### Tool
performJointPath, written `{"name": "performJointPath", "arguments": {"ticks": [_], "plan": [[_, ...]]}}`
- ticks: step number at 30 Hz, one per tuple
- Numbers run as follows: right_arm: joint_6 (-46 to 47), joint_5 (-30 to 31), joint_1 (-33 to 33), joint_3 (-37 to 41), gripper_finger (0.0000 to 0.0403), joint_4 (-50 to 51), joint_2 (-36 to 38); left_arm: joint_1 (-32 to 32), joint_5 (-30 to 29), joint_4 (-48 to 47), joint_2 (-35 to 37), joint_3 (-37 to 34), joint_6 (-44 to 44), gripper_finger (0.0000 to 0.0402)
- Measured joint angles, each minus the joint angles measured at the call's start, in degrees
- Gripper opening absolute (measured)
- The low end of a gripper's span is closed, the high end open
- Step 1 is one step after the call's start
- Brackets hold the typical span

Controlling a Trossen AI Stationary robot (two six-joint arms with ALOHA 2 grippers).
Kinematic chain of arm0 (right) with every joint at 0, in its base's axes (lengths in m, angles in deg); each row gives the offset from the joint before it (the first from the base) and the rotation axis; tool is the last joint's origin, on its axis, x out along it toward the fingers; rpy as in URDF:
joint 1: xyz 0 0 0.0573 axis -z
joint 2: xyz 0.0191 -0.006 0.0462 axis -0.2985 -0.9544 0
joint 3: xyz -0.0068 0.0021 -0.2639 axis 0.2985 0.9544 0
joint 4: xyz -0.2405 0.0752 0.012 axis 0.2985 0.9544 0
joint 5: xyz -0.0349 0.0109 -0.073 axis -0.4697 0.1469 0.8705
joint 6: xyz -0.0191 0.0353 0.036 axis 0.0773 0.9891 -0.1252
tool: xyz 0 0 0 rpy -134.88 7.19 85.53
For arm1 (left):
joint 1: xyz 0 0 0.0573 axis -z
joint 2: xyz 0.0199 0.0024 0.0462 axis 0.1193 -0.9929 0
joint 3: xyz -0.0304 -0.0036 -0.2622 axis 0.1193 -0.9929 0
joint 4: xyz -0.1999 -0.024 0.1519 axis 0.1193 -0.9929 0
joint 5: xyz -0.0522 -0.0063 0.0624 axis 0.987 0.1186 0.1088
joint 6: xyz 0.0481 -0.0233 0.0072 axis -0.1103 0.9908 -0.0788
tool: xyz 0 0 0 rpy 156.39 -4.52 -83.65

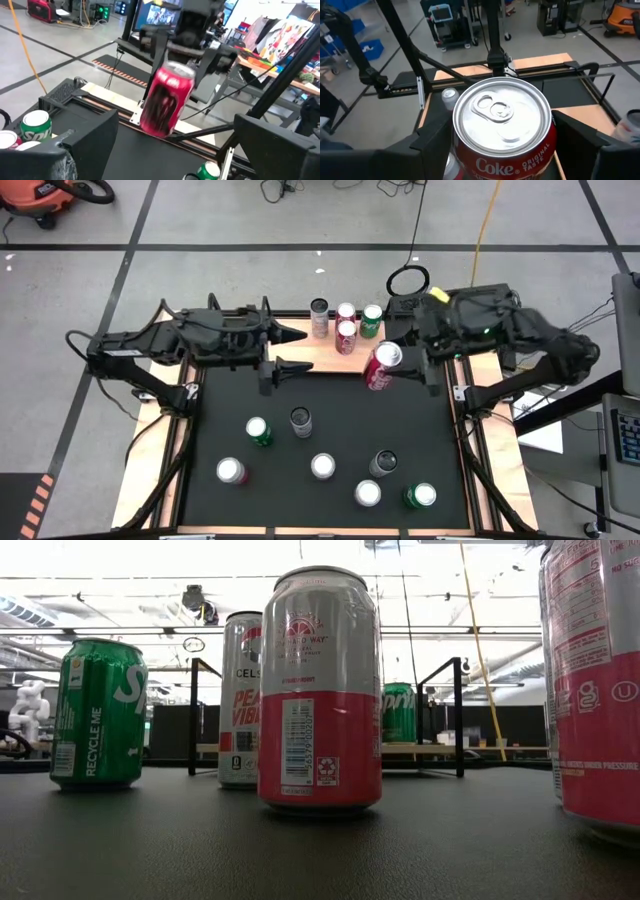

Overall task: Place canned beverage on shelf
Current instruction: Put the red soda can on the shelf

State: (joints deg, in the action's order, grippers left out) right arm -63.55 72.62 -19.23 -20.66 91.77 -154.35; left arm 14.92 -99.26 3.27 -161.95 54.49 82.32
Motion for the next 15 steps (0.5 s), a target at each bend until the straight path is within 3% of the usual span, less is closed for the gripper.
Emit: {"name": "performJointPath", "arguments": {"ticks": [7, 15], "plan": [[1.08, 1.13, 0.07, 20.18, 0.0265, -15.93, 5.24, 1.43, -0.01, -1.66, 0.83, -0.02, 1.98, 0.0397], [-1.14, 1.10, 4.16, 30.78, 0.0265, -24.05, 6.32, 1.52, -0.06, -3.74, 0.61, -0.02, 3.02, 0.0397]]}}
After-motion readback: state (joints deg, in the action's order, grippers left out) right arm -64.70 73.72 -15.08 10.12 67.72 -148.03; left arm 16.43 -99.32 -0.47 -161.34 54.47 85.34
